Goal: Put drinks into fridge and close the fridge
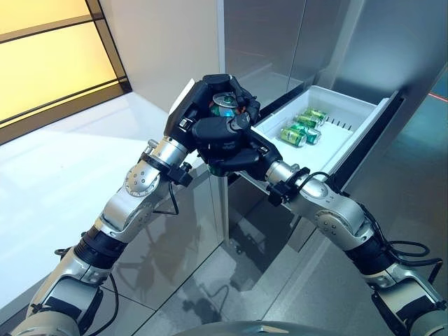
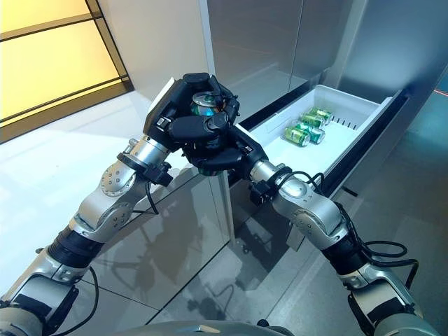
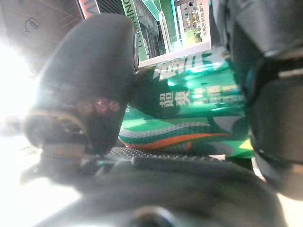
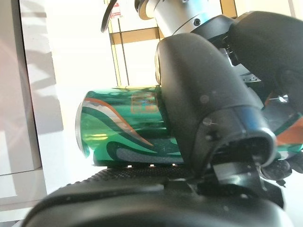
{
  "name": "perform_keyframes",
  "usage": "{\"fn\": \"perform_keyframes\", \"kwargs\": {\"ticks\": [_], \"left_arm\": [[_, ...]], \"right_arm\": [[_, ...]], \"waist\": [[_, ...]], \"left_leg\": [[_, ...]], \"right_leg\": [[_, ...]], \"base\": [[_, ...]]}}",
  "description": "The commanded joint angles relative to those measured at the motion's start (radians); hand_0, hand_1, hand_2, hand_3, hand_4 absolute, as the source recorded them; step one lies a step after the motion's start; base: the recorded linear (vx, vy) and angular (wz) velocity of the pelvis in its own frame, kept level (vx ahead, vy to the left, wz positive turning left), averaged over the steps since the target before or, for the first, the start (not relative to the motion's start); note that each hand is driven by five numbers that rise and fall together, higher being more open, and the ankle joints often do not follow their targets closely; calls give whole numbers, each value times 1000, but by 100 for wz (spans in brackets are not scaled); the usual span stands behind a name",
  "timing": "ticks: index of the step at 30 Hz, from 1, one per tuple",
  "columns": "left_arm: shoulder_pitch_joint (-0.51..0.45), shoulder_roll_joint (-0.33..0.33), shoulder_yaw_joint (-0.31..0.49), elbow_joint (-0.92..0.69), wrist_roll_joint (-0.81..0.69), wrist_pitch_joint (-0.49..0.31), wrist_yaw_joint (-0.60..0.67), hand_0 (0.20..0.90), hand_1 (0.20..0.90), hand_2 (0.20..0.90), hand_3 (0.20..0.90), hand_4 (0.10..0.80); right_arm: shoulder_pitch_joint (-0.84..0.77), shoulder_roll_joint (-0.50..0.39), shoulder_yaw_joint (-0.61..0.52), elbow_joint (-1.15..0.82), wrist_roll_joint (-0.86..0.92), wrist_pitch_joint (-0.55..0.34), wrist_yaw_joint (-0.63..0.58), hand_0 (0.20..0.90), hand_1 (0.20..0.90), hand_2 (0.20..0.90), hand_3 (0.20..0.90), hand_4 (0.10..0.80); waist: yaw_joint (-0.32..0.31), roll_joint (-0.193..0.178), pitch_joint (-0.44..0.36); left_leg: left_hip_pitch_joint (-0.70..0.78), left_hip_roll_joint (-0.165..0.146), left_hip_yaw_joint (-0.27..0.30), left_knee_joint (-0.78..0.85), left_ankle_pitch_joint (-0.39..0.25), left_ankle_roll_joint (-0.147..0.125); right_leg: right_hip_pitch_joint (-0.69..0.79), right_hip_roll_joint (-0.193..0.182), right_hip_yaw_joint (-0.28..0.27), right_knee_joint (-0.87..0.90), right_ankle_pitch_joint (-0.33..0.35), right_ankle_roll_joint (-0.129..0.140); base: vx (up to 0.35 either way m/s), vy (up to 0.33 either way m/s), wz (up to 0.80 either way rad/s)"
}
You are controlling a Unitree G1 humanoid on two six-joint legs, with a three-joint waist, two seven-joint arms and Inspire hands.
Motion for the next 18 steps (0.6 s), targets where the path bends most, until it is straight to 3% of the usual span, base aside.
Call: {"fn": "perform_keyframes", "kwargs": {"ticks": [1, 3, 11, 18], "left_arm": [[-247, -98, 5, -152, 8, -231, -24, 300, 300, 300, 200, 100], [-246, -93, 9, -151, 14, -226, -21, 900, 900, 900, 900, 800], [-249, -86, 22, -130, 62, -261, -7, 900, 900, 900, 900, 800], [-245, -56, 90, -131, 190, -363, 121, 900, 900, 900, 900, 800]], "right_arm": [[-110, 166, -6, -5, 67, -59, 9, 300, 300, 300, 200, 100], [-115, 157, -17, -1, 42, -67, -3, 300, 300, 300, 200, 100], [-149, 121, -91, 33, -79, -122, -81, 300, 300, 300, 200, 100], [-176, 60, -218, 109, -155, -166, -199, 300, 300, 300, 200, 100]], "waist": [[5, -48, -101], [4, -48, -101], [-1, -48, -97], [4, -54, -98]], "left_leg": [[-3, -54, -6, 2, -78, 50], [-3, -54, -7, 2, -78, 50], [2, -52, -10, 2, -81, 49], [-2, -51, -14, 2, -75, 45]], "right_leg": [[-2, -16, 36, 16, -5, 46], [-2, -15, 37, 19, -6, 45], [1, -11, 40, 24, -10, 42], [-3, -9, 35, 30, -6, 39]], "base": [[0, 0, 0], [0, 0, 0], [0, 0, 0], [0, 0, 0]]}}
